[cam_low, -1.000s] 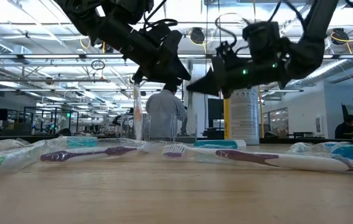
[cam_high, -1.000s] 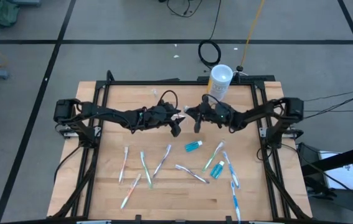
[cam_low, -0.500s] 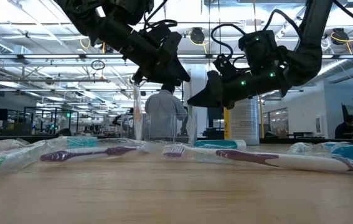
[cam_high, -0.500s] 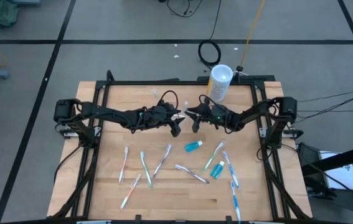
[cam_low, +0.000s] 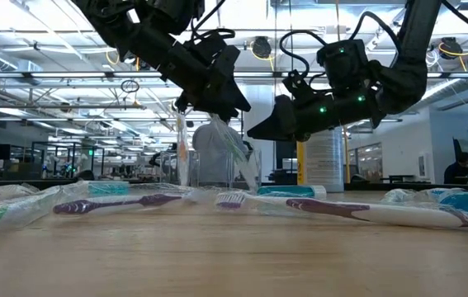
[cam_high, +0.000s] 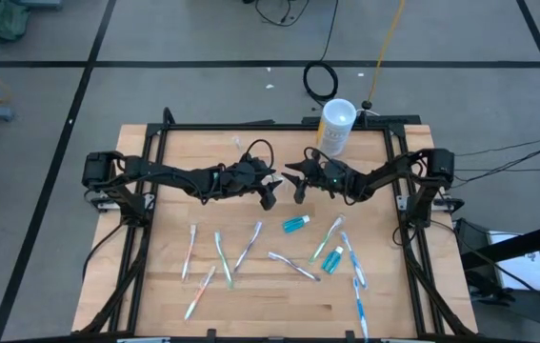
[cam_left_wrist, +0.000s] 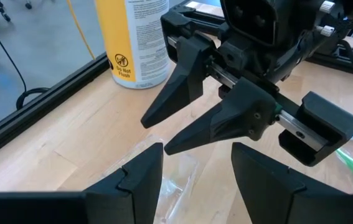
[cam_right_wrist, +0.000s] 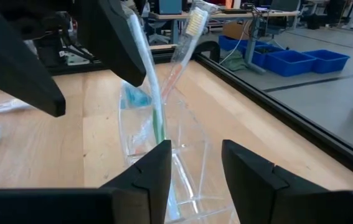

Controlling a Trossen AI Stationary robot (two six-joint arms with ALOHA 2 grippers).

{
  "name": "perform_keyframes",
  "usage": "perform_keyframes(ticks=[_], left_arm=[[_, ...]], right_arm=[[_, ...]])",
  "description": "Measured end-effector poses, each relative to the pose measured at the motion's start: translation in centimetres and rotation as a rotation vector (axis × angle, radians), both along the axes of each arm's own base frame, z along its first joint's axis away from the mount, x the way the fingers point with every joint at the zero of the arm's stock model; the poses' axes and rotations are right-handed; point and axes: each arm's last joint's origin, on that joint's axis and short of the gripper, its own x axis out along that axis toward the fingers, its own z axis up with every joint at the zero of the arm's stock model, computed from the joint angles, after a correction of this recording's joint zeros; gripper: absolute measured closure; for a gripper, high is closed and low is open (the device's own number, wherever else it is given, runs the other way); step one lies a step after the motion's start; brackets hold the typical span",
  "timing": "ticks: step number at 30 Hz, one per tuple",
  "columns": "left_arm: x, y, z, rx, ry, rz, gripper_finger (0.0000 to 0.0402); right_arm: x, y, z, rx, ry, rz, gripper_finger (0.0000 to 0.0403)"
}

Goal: Pick & Place toothbrushing station
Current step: Put the top orange toothbrush into the transparent organizer

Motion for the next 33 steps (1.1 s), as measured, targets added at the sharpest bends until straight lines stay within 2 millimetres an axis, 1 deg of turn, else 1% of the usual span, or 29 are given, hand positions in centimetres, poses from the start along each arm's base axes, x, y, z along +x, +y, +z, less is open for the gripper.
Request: perform_keyframes(ticks=[9,13,18,22,25,28,33], left_arm=[[0.0,0.0,-0.1,-0.001,0.006,0.000,0.0204],[0.0,-0.1,-0.1,0.001,0.012,-0.004,0.0204],[-0.1,-0.4,-0.4,0.042,0.065,-0.060,0.0204],[-0.3,-0.4,-0.3,0.040,0.080,-0.062,0.0204],[-0.8,-0.6,0.4,0.036,0.093,-0.064,0.0204],[-2.0,-0.9,1.4,0.016,0.126,-0.065,0.0204],[-4.5,-1.8,3.1,-0.094,0.180,-0.042,0.0204]], right_arm=[[0.0,0.1,0.0,0.000,0.000,0.006,0.0273],[-0.1,0.1,0.7,-0.046,0.003,0.015,0.0273],[-0.7,0.3,1.7,-0.106,0.075,0.030,0.0273],[-1.4,0.5,2.3,-0.086,0.157,0.036,0.0273],[-2.0,0.6,2.9,-0.075,0.195,0.038,0.0273],[-2.5,0.8,3.5,-0.070,0.212,0.040,0.0273],[-2.8,0.9,4.2,-0.071,0.209,0.039,0.0273]])
